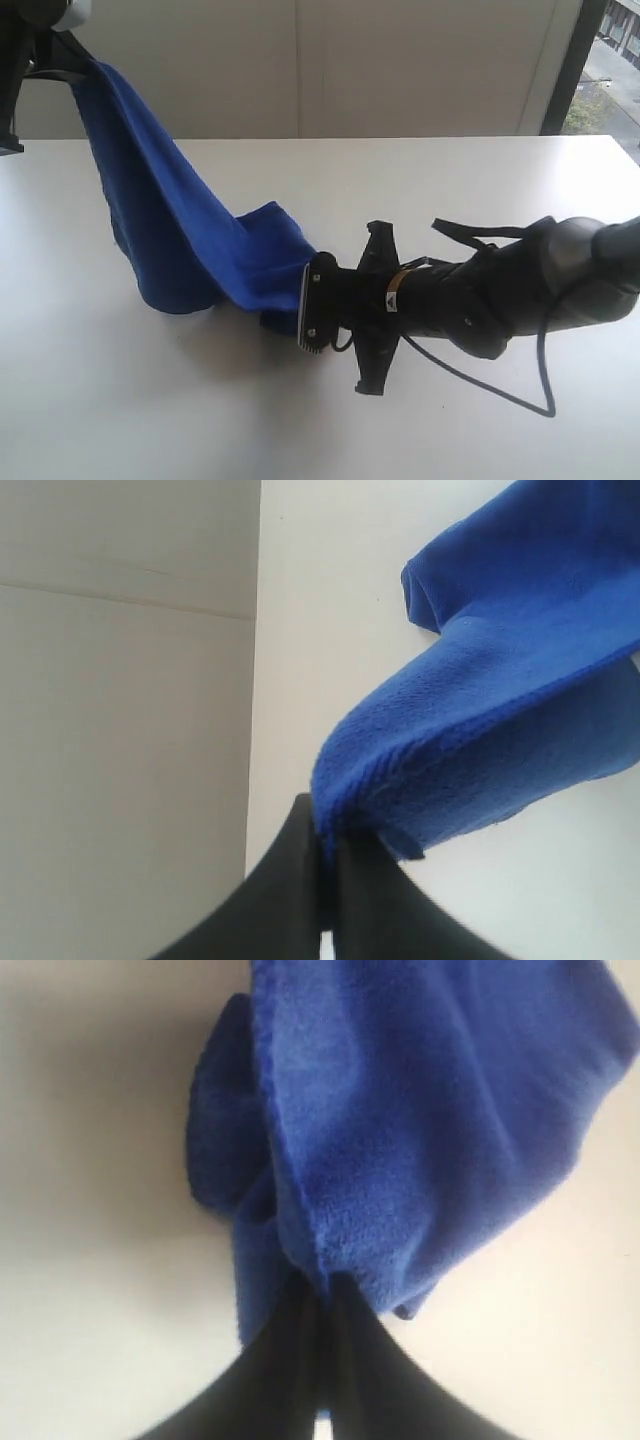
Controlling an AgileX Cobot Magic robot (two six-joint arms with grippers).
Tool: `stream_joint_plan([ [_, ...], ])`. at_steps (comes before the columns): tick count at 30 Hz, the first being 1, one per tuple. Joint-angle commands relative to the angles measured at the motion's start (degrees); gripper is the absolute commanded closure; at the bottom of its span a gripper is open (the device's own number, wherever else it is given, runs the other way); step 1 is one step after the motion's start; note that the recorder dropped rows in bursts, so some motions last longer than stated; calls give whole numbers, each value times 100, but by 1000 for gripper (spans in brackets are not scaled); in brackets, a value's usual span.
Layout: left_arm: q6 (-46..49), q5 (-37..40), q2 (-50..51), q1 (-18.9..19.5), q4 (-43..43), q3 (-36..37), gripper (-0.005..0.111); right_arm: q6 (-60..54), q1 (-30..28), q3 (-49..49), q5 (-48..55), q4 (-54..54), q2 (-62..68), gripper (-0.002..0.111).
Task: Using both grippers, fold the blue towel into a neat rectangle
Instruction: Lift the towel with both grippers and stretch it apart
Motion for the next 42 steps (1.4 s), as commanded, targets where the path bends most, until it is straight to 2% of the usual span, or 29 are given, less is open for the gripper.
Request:
stream_joint_plan([
  [1,-241,26,-61,27,215,14,107,-351,-62,-9,142,39,-712,108],
  [8,-630,65,-61,27,349,14,107,-366,-570,-9,1039,39,-2128,108],
  [14,-936,281,-72,16,349,14,107,-366,-1050,-9,1402,5,-3429,108],
  [21,-1270,558,-387,16,93,14,107,-366,-1128,-9,1890,-883,-4572,108],
  [27,-1270,1817,-816,16,-188,14,107,-314,-1128,-14,3032,-1239,-5151,108],
  [34,-1299,3478,-871,16,-741,14,107,-279,-1128,-14,4103,-1293,-5918,108],
  [42,-2155,3585,-871,16,-795,153,107,-370,-1116,-14,5334,-1223,-6715,108],
])
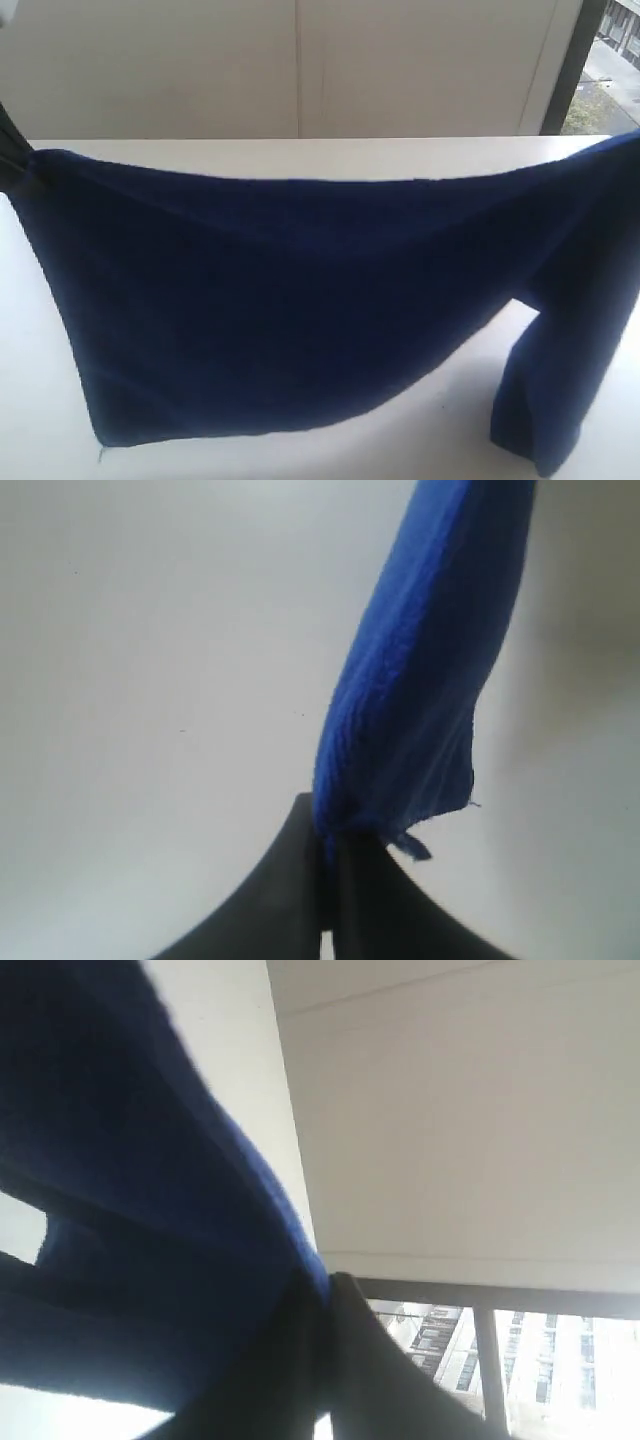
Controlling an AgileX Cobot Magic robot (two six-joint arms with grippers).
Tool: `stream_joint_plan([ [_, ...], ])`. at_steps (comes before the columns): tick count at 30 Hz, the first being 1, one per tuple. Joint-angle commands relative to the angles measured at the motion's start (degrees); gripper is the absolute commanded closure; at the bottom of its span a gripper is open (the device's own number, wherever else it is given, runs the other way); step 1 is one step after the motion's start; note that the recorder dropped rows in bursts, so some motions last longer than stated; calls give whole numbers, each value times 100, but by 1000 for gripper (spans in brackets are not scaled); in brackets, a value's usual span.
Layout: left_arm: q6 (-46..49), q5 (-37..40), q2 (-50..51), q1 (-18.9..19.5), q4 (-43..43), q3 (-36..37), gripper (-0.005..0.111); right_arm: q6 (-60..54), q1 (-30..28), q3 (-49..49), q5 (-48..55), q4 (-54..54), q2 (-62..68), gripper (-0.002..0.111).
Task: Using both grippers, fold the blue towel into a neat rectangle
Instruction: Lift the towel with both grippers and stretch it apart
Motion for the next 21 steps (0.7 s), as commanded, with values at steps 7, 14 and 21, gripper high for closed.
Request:
stream_joint_plan([
  [7,-414,504,-55,16,245,712,107,-303,-32,-2,702,364,-167,108],
  [14,-503,-820,-44,16,457,1516,107,-303,-32,7,294,326,679,108],
  [21,-503,-2939,-44,16,763,2161,107,-64,-32,7,-649,-194,1647,108],
])
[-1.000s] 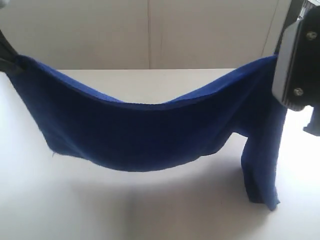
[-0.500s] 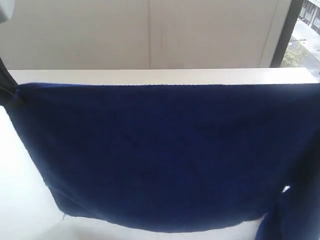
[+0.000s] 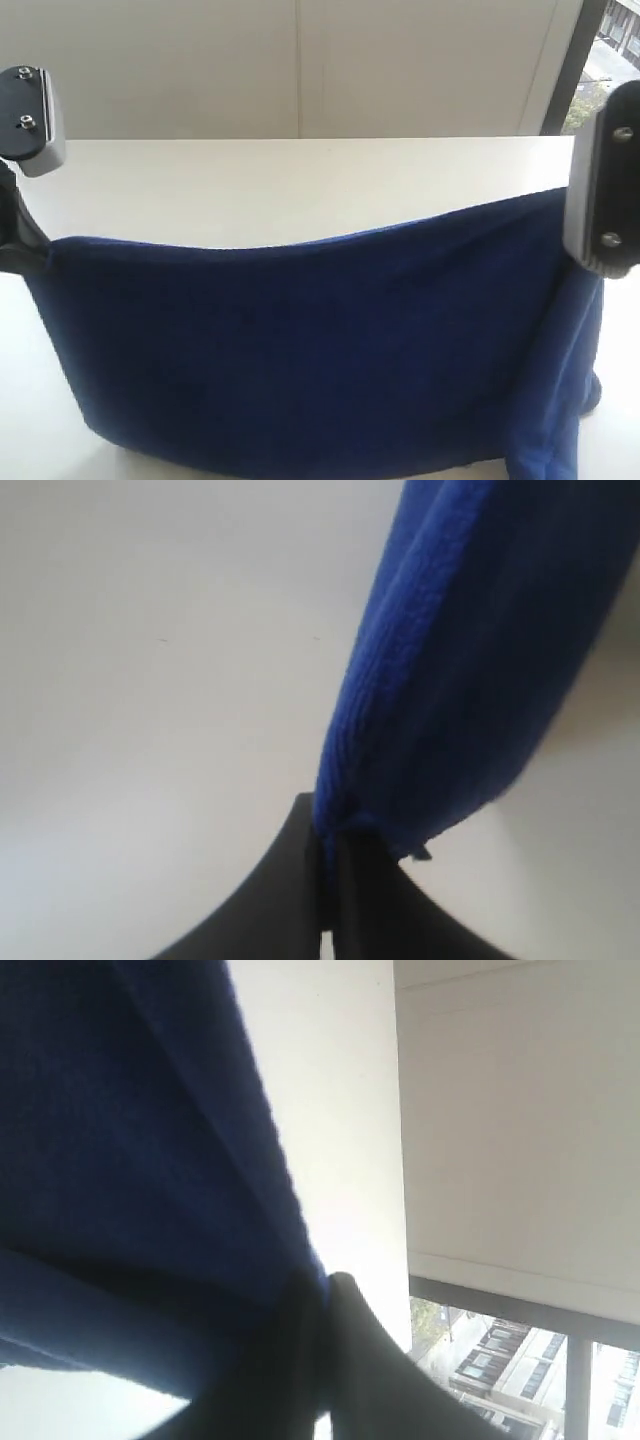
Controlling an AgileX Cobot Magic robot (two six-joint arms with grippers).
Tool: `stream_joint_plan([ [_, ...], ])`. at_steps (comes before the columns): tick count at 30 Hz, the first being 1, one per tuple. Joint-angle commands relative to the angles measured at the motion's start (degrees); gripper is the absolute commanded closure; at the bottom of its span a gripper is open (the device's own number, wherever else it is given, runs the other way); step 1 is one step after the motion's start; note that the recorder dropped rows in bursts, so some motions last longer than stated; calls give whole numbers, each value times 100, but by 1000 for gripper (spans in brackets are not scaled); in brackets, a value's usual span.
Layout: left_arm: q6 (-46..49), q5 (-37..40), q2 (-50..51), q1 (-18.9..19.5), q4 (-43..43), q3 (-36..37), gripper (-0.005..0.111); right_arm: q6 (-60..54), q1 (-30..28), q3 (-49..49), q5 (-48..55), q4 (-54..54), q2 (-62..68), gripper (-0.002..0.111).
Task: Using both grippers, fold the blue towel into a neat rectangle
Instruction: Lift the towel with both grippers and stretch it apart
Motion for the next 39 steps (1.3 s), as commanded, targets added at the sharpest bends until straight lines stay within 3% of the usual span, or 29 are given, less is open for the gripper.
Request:
stream_joint_plan([
  [1,-63,-1504,-23,16,239,429,107,385,-32,7,-624,-633,661,108],
  [6,-63,-2857,346,16,266,677,107,2158,-32,7,-1058,-2427,1518,108],
  [11,-38,-4294,1566,16,266,704,107,4174,-32,-13,-1588,-4239,2876,108],
  [12,-38,-4618,1875,16,266,704,107,5070,-32,-62,-1449,-4919,3233,108],
  [16,108,-4836,2220,16,266,704,107,7072,-32,-221,-887,-6589,3734,108],
  [18,121,-4911,2135,16,266,690,107,7582,-32,-304,-819,-6931,3633,108],
  [22,121,-4862,1523,16,266,679,107,7613,-32,-340,-478,-6955,3076,108],
  [29,110,-4046,292,16,266,679,107,7201,-32,-340,-415,-6347,1940,108],
  [35,96,-2647,-722,16,212,679,107,4252,292,-330,-44,-3756,785,108],
  [39,96,-1457,-1337,16,-81,679,107,3167,733,-330,1174,-2524,128,108],
])
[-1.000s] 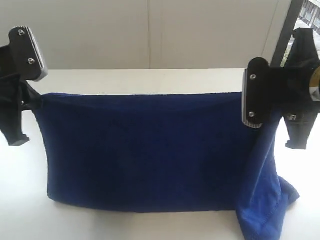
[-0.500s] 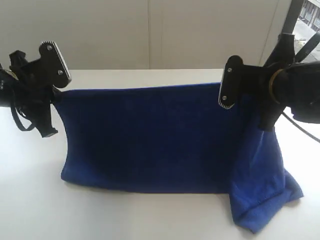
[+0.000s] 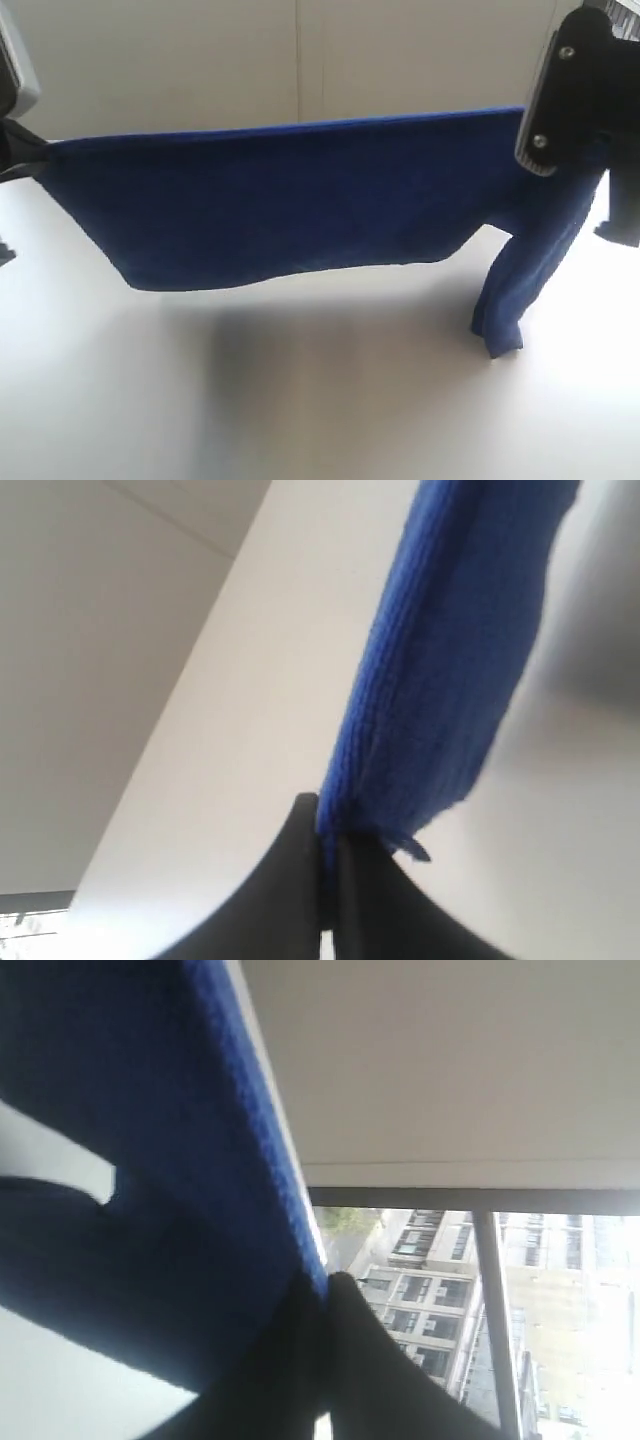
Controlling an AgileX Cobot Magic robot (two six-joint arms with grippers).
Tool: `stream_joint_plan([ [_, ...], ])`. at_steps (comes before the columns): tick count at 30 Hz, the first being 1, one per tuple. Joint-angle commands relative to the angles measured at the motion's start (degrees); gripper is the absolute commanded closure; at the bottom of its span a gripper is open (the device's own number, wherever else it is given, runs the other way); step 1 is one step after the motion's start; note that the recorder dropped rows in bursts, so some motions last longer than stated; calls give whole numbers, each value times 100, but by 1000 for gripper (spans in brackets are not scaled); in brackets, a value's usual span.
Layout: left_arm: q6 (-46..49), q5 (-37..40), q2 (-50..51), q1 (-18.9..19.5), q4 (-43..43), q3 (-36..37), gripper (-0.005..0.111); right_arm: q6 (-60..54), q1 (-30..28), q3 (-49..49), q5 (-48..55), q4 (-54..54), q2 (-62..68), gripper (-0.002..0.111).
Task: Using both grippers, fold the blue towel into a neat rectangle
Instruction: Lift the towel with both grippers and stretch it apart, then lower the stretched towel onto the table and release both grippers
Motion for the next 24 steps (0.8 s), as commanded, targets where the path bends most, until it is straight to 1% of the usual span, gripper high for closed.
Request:
stream_joint_plan([
  [1,-31,1537,-748,16,-331,0,107,-1087,433,-37,1653,1253,-732,108],
  [3,-7,2160,-1053,16,-578,0,107,-1087,679,-37,2347,1390,-1026,108],
  [6,-7,2861,-1489,16,-790,0,107,-1267,1087,-37,2926,1637,-1529,108],
  [9,-7,3383,-1875,16,-853,0,107,-1452,1400,-37,3416,2090,-1920,108],
  [13,-58,3853,-2087,16,-820,0,107,-1528,1597,-37,3550,2556,-2046,108],
  [15,-99,3709,-2063,16,-809,78,107,-1528,1597,-37,3550,2554,-1906,108],
  [19,-99,2992,-1831,16,-809,541,107,-1490,1597,-37,3254,2554,-1443,108],
  [21,-99,2511,-1587,16,-809,891,107,-1455,1597,-37,3033,2554,-1060,108],
  [24,-29,1506,-1159,16,-809,1404,107,-1307,1597,-37,2767,2391,-442,108],
])
